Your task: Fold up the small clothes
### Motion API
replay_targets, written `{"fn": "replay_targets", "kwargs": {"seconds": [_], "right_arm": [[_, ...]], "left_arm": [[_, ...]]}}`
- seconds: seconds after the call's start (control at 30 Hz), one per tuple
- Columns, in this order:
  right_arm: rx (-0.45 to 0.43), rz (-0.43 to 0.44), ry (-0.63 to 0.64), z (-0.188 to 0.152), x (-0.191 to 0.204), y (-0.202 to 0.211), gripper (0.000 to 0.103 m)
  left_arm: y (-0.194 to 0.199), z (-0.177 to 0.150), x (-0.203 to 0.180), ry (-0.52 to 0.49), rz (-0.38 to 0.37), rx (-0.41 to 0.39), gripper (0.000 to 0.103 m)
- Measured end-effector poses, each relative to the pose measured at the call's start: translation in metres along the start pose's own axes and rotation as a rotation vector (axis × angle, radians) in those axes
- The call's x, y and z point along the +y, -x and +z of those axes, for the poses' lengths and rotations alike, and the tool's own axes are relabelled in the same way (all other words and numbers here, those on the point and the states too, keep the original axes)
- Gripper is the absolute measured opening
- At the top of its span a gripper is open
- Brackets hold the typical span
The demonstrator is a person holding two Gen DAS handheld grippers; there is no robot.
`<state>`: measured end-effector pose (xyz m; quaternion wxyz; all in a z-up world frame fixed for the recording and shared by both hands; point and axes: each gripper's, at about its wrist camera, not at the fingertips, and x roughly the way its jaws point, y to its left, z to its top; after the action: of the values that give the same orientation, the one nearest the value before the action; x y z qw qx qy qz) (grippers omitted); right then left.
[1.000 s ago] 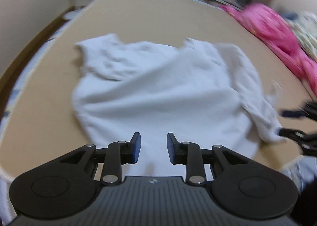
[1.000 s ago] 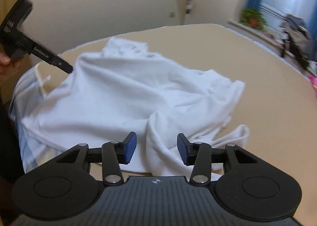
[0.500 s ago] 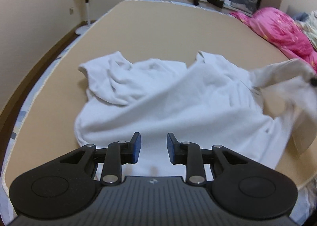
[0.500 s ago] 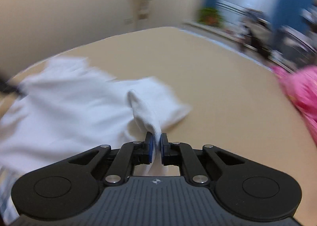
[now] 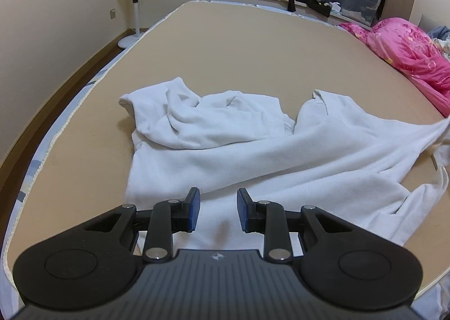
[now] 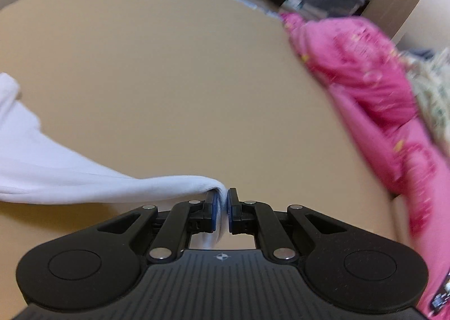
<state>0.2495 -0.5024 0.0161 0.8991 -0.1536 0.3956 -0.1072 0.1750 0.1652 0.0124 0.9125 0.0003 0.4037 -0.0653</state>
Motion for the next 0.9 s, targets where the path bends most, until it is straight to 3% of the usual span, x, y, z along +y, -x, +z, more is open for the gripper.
{"fn": "replay_targets", "kwargs": {"seconds": [0.07,0.17,0.33,0.53,0.63,0.7,0.77,0.9], "right_arm": [[-0.010,0.022,-0.043,-0.005,0.008,-0.004,0.011],[0.041,0.145,-0.279,-0.025,-0.012,-0.022,0.013],[0.014,0.339,-0.645,-0.051,-0.069,-0.024,0.017],[0.001,0.452,-0.865,-0.050,-0.097,-0.020,0.029],[0.021,0.440,-0.868,-0.041,-0.100,-0.019,0.031],[0.089,0.339,-0.825,-0.039,-0.093,-0.020,0.034],[0.158,0.290,-0.863,-0.044,-0.098,-0.037,0.035],[0.231,0.328,-0.989,-0.040,-0.110,-0.088,0.038]], "left_arm": [[-0.001,0.001,0.001,-0.003,0.000,0.000,0.032],[0.000,0.001,0.002,0.005,0.000,0.002,0.032],[0.003,0.002,0.004,0.016,-0.008,-0.011,0.032],[0.004,0.006,0.004,0.017,-0.015,-0.018,0.032],[0.005,0.007,0.002,0.009,-0.022,-0.022,0.032],[0.005,0.007,0.001,0.004,-0.025,-0.024,0.032],[0.005,0.007,0.001,0.003,-0.025,-0.024,0.032],[0.004,0.007,-0.002,-0.007,-0.026,-0.020,0.032]]}}
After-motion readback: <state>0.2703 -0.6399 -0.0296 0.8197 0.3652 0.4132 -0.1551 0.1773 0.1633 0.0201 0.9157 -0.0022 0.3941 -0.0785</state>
